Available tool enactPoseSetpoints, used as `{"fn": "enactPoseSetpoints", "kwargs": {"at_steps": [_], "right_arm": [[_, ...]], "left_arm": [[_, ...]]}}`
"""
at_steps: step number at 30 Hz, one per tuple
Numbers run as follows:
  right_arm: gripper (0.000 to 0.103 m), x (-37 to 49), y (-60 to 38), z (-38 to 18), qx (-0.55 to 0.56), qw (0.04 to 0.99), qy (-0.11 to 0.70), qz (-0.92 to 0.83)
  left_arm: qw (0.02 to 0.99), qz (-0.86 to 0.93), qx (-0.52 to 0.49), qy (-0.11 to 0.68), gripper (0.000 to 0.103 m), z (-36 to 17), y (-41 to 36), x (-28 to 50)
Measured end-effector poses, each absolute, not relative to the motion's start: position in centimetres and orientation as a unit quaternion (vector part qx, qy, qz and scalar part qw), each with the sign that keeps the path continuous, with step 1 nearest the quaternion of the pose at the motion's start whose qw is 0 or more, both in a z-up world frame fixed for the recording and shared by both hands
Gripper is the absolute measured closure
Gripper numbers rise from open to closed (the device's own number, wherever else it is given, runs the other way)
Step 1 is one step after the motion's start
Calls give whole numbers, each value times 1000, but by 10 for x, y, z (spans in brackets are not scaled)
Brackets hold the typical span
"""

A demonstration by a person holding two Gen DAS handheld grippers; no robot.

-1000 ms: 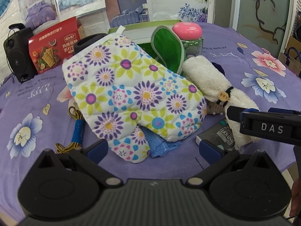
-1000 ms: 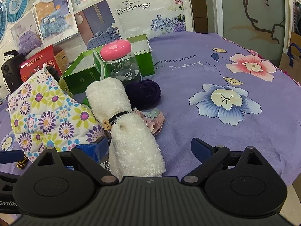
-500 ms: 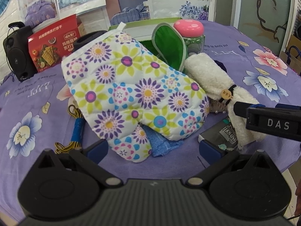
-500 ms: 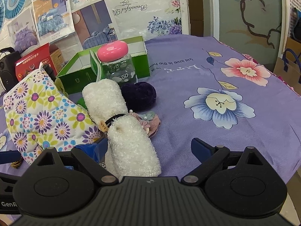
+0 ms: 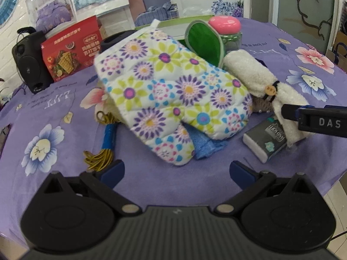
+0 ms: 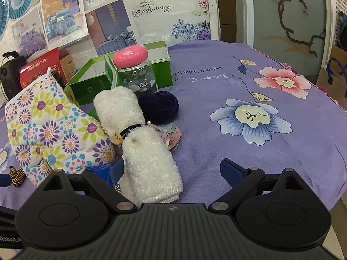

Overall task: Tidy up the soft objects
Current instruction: 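Close the left gripper on the white towel roll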

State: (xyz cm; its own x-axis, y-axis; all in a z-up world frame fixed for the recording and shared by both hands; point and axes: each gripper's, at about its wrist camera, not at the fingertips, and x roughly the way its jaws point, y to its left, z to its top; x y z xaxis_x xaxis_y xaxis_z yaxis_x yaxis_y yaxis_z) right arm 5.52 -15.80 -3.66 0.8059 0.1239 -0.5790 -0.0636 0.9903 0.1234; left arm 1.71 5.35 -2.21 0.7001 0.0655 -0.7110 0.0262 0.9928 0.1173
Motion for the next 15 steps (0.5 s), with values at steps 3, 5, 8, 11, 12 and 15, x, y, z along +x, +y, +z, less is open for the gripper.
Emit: {"fn": "enactPoseSetpoints", "kwargs": {"at_steps": [3,5,8,11,12,15], "right_arm": [[20,55,-160,-42,56,947,308,74],[20,59,-158,-44,47,945,313,80],[20,70,-152,-51,14,943,326,70],[20,80,-157,-50,24,942,326,79],[20,84,-159,-50,21,941,328,77],[20,89,-163,-47,15,943,326,67]], "left_arm": [[926,16,35,377,0,-15,73,13],[930,21,25,367,0,-10,81,14],[931,34,33,361,0,-7,83,20],[929,32,31,368,0,-9,83,30],[927,30,28,372,0,-11,84,33],[927,21,21,373,0,-10,84,41]]}}
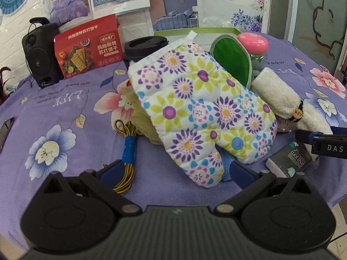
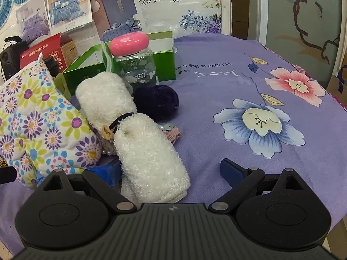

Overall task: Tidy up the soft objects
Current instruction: 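Close the left gripper on the white towel roll, then lift the towel roll into the green box and open the left gripper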

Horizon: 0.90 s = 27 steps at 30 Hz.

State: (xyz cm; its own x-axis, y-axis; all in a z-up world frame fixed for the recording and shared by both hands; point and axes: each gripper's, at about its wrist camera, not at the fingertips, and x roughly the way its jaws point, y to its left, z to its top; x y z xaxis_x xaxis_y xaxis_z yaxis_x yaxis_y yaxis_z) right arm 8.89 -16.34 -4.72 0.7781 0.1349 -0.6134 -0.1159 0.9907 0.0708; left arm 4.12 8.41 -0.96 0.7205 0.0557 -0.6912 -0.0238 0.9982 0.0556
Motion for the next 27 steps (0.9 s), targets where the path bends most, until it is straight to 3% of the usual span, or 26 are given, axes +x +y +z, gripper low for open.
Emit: {"fn": "enactPoseSetpoints", "kwargs": {"at_steps": [11,15,21,27], "right_arm": [[20,95,-153,-59,-23,940,326,94],[20,93,-155,-69,-52,942,314,109],[19,86,-164,-74,-61,947,283,138],[21,84,-181,-49,-65,922,315,214]], "left_arm": [[933,11,27,358,0,-1,72,53],[949,-32,40,311,0,29,57,35],[942,-151,199,224,0,50,12,52],[846,-321,377,196,0,32,-6,86]]}}
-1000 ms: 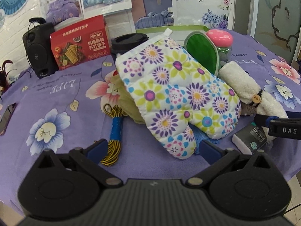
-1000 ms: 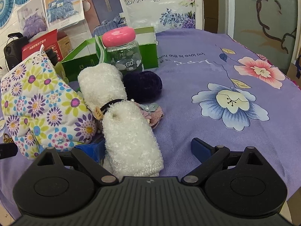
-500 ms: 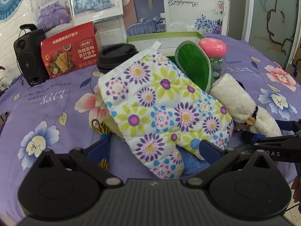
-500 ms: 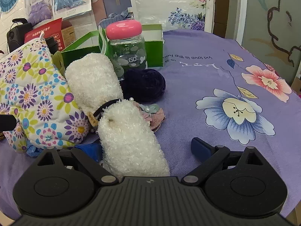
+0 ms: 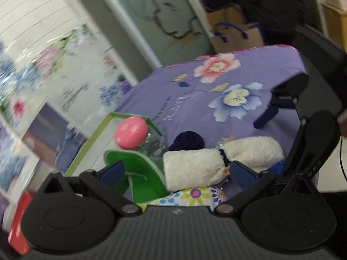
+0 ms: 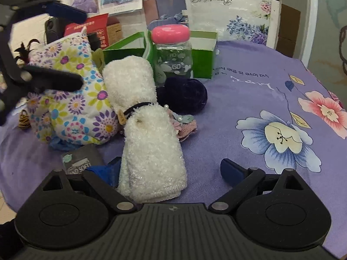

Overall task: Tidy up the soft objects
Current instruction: 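Lift the towel roll into the green box and open the left gripper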

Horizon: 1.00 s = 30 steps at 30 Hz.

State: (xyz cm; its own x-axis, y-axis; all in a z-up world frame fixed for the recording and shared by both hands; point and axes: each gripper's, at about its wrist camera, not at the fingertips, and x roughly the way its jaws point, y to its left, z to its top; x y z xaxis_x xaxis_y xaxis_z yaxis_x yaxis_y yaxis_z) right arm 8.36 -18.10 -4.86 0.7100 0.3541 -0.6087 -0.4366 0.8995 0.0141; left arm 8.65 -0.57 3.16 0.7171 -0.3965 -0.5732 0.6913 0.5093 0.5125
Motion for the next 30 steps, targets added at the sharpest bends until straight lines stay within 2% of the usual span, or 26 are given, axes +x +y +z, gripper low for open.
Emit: {"fn": "enactPoseSetpoints", "kwargs": {"at_steps": [4,8,11,12,13,14,15,17,18,19,25,30], "right_arm": [[22,81,-177,-40,-82,918,306,239],[23,86,-170,-43,-85,919,304,237],[31,85,-168,-46,-68,920,295,250],[51,84,-167,-48,-64,919,291,257],[75,85,-167,-50,-60,918,293,261],[86,87,-167,-51,-52,918,297,259],[87,87,-168,-52,-46,919,295,259],[89,86,-170,-49,-41,919,293,259],[90,84,-172,-44,-39,922,287,259],[90,83,-173,-38,-39,923,282,259],[90,97,-178,7,-81,940,221,246],[89,165,-154,42,-141,943,171,249]], "left_arm": [[794,-379,420,225,1,19,-26,122],[763,-415,412,276,0,8,-33,149],[758,-424,395,299,1,5,-28,152],[755,-426,390,311,7,4,-26,153],[752,-428,381,325,18,3,-25,155],[751,-432,365,340,26,2,-23,156],[750,-441,335,363,49,4,-21,158],[765,-440,302,360,60,9,-16,153],[775,-436,293,352,74,14,-13,149],[786,-429,282,345,84,19,-12,147],[846,-399,193,297,84,69,6,163],[897,-314,173,257,84,104,18,214]]}}
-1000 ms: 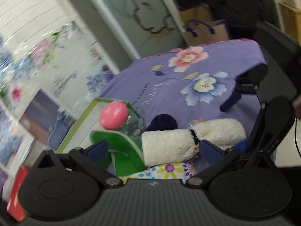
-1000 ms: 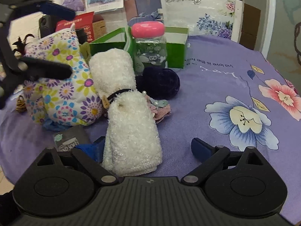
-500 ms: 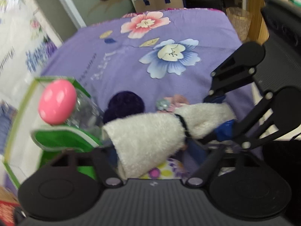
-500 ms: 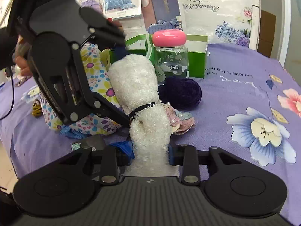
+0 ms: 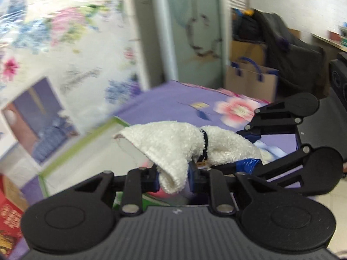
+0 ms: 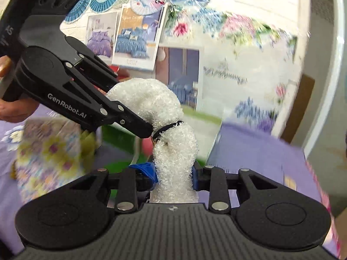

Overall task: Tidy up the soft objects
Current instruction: 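Lift the towel roll into the green box and open the left gripper, then move the right gripper to the floral oven mitt and grasp it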

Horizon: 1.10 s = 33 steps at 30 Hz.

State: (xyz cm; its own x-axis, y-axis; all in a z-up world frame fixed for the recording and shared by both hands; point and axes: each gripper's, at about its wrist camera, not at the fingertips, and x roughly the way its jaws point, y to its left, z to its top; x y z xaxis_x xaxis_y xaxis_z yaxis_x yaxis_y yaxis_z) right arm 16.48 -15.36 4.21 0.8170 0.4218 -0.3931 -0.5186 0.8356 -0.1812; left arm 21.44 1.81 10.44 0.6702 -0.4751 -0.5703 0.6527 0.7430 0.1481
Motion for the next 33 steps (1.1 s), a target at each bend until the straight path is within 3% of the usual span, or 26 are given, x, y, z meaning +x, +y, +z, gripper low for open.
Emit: {"fn": "enactPoseSetpoints", "kwargs": {"at_steps": [5,7,13,20,33], "right_arm": [[89,255,-121,45,-155,934,180,268],[85,284,-110,41,-159,928,195,276],[79,330,-103,26,-119,930,214,274],[75,328,-107,36,-102,939,192,265],[71,148,-115,38,-91,938,161,292]], "left_arm": [[917,-236,169,275,77,108,35,294],[923,-200,175,278,34,102,41,320],[925,-162,139,313,33,90,74,363],[927,-147,128,321,33,87,88,352],[959,-107,61,255,29,122,128,193]]}}
